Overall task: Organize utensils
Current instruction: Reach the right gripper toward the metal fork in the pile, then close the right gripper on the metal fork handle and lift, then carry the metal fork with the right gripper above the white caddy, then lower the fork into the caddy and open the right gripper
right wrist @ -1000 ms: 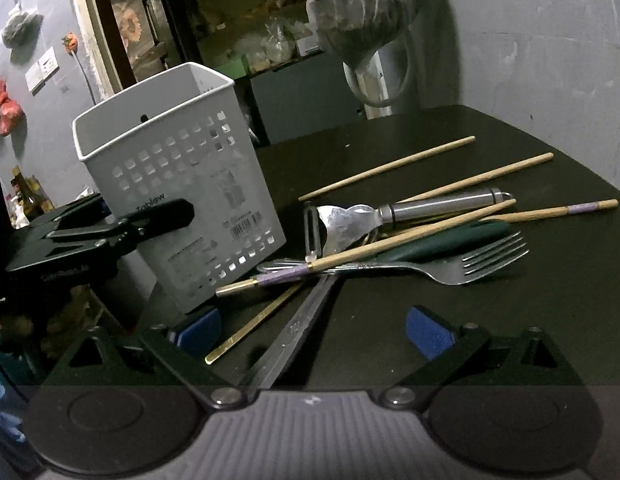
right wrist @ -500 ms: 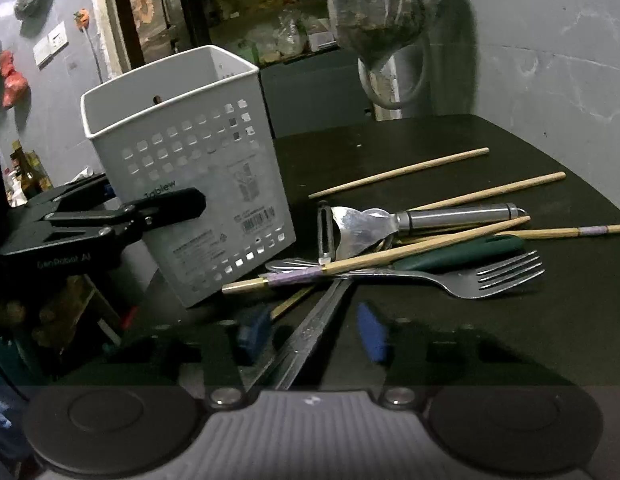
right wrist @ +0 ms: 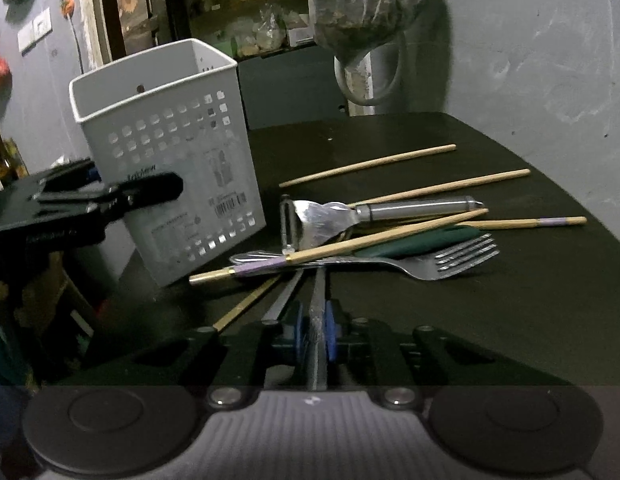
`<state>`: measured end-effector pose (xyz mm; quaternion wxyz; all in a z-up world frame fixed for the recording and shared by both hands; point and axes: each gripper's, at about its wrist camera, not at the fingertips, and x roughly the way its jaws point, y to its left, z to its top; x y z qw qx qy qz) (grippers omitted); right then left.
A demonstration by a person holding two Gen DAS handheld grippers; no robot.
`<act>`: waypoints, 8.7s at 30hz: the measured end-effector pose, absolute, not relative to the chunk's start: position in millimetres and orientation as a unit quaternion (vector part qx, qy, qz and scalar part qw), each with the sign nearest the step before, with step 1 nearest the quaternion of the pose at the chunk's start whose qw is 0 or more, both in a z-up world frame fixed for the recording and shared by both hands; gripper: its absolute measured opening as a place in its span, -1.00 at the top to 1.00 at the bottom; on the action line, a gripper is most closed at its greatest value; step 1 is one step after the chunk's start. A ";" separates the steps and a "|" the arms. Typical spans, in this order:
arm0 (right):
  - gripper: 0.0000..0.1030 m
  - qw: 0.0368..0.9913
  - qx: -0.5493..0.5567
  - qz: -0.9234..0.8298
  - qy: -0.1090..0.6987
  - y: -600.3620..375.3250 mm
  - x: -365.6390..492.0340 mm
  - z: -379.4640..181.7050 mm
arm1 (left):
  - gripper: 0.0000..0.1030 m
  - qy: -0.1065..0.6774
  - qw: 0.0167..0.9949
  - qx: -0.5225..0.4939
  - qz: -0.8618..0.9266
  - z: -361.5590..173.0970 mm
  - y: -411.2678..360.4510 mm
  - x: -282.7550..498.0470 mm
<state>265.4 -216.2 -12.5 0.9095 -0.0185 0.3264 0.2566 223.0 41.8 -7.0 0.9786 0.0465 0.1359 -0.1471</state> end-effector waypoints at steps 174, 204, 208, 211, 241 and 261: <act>0.97 0.986 0.055 0.117 0.107 -277.0 236.8 66.2 | -0.47 0.150 0.977 0.027 -0.148 -3.9 35.0 225.9; 0.96 0.966 -0.008 0.232 -0.116 -167.7 241.9 160.8 | -0.47 0.152 0.976 0.027 -0.156 -1.0 30.1 225.3; 0.96 0.963 -0.024 0.252 -0.090 -150.0 248.5 146.1 | -0.47 0.151 0.976 0.027 -0.156 -0.7 29.9 225.7; 0.96 0.961 -0.046 0.264 -0.067 -138.7 249.8 132.1 | -0.47 0.151 0.976 0.027 -0.156 -0.8 29.9 225.7; 0.01 0.948 -0.044 0.315 0.025 -145.3 262.5 88.6 | -0.47 0.152 0.976 0.027 -0.157 -1.1 29.8 226.0; -0.99 0.978 0.033 0.200 0.056 -238.1 266.7 74.6 | -0.47 0.153 0.975 0.029 -0.156 -1.6 29.8 225.3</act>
